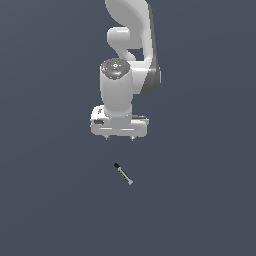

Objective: Pick up the object and move it to a goal position.

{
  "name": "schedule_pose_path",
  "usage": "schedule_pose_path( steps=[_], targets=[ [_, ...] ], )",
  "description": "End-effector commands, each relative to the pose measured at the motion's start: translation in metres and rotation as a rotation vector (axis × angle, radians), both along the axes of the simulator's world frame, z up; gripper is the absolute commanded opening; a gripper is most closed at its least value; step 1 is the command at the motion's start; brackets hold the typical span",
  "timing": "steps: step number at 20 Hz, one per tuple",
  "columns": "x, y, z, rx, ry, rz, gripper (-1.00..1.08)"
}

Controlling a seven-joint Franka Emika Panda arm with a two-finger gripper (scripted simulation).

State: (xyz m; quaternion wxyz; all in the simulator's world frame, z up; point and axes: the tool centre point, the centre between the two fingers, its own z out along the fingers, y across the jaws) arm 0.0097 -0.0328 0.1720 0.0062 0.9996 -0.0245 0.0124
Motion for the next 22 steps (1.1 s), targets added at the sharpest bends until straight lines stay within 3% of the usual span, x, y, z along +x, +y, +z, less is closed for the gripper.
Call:
schedule_pose_path(
  steps=[1, 10, 22],
  targets=[
    [0.0, 0.0, 0.0, 0.0, 0.0, 0.0, 1.0],
    [0.009, 0.016, 0.013, 0.012, -0.026, 0.031, 1.0],
    [0.018, 0.015, 0.003, 0.005, -0.02, 0.099, 1.0]
  ],
)
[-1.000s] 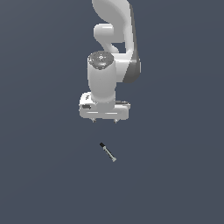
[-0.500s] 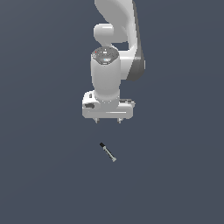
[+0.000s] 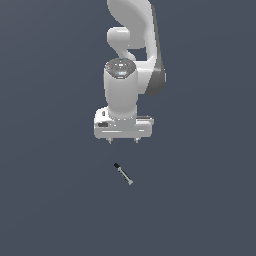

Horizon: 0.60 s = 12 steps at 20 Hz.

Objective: Pick up the object and move it to a goal position.

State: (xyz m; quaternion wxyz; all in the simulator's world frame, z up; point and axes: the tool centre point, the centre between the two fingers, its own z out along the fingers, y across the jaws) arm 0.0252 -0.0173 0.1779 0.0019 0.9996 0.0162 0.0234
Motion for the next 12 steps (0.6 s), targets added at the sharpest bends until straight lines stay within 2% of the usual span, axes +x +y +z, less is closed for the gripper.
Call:
schedule_pose_path(
  steps=[1, 12],
  targets=[
    [0.004, 0.0, -0.005, -0.003, 0.003, 0.032, 1.0],
    [0.034, -0.001, -0.045, -0.019, 0.024, 0.286, 1.0]
  ],
)
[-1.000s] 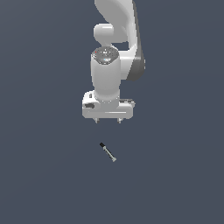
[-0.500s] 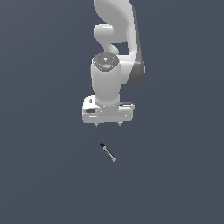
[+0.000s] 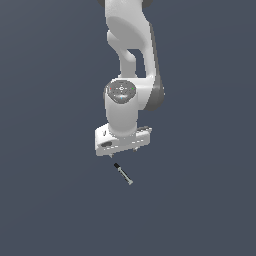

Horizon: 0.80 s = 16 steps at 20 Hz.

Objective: Pick up the object and move it to a goal position.

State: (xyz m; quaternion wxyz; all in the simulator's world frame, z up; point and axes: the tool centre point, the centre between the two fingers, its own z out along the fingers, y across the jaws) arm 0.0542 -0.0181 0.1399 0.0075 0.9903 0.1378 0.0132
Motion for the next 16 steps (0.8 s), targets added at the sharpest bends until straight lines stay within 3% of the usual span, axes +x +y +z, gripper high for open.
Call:
schedule_pose_path(
  steps=[1, 16],
  targets=[
    [0.008, 0.0, -0.012, -0.002, 0.006, 0.071, 1.0],
    [0.037, -0.004, -0.071, 0.003, 0.028, 0.39, 1.0]
  ],
)
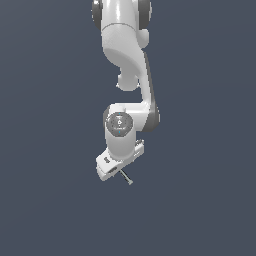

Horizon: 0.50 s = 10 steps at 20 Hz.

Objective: Pick up the object and move it to a goal position.

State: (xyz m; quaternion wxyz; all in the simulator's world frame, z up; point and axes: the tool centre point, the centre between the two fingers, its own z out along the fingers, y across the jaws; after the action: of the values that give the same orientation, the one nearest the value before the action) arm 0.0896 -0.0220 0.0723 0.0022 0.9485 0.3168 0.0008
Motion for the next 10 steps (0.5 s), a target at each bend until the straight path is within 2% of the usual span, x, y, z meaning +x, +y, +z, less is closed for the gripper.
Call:
schedule_pose_path(
  steps=[1, 10],
  targets=[
    [0.0028, -0.0004, -0.0058, 0.002, 0.001, 0.032, 1.0],
    [0.0048, -0.0012, -0.0124, 0.003, 0.004, 0.061, 1.0]
  ],
)
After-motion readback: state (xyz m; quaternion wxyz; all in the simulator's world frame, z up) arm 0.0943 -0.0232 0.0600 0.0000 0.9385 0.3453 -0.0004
